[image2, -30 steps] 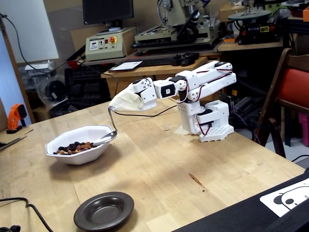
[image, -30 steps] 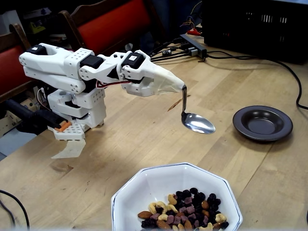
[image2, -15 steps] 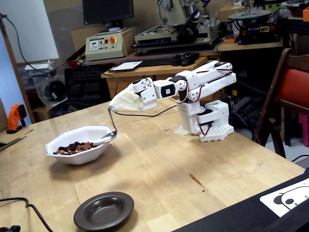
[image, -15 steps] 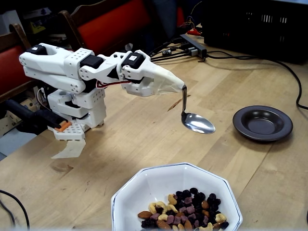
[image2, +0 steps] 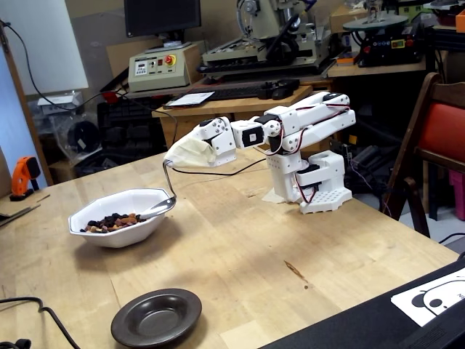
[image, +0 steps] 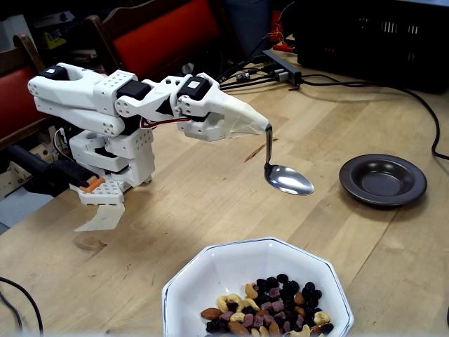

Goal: Use spoon to transfer food from the white bowl to brown plate

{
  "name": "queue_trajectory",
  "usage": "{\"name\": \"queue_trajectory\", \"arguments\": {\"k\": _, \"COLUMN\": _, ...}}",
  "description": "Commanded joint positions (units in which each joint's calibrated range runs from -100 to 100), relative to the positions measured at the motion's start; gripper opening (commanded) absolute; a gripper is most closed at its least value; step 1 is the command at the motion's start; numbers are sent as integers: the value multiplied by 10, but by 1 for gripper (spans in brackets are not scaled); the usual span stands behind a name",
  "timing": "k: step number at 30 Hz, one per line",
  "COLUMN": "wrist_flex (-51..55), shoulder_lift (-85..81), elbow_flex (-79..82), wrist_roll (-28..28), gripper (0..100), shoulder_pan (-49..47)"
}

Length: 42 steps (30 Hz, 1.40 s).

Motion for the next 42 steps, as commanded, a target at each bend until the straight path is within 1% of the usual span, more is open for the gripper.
{"name": "queue_trajectory", "arguments": {"k": 1, "wrist_flex": 0, "shoulder_lift": 1, "elbow_flex": 3, "wrist_roll": -1, "gripper": 2, "shoulder_pan": 2}}
{"name": "queue_trajectory", "arguments": {"k": 23, "wrist_flex": 0, "shoulder_lift": -6, "elbow_flex": -1, "wrist_roll": -1, "gripper": 2, "shoulder_pan": 0}}
{"name": "queue_trajectory", "arguments": {"k": 29, "wrist_flex": 4, "shoulder_lift": 6, "elbow_flex": -91, "wrist_roll": -1, "gripper": 2, "shoulder_pan": 0}}
{"name": "queue_trajectory", "arguments": {"k": 37, "wrist_flex": 111, "shoulder_lift": 60, "elbow_flex": -191, "wrist_roll": -1, "gripper": 2, "shoulder_pan": 1}}
{"name": "queue_trajectory", "arguments": {"k": 42, "wrist_flex": 157, "shoulder_lift": 70, "elbow_flex": -266, "wrist_roll": -1, "gripper": 2, "shoulder_pan": 4}}
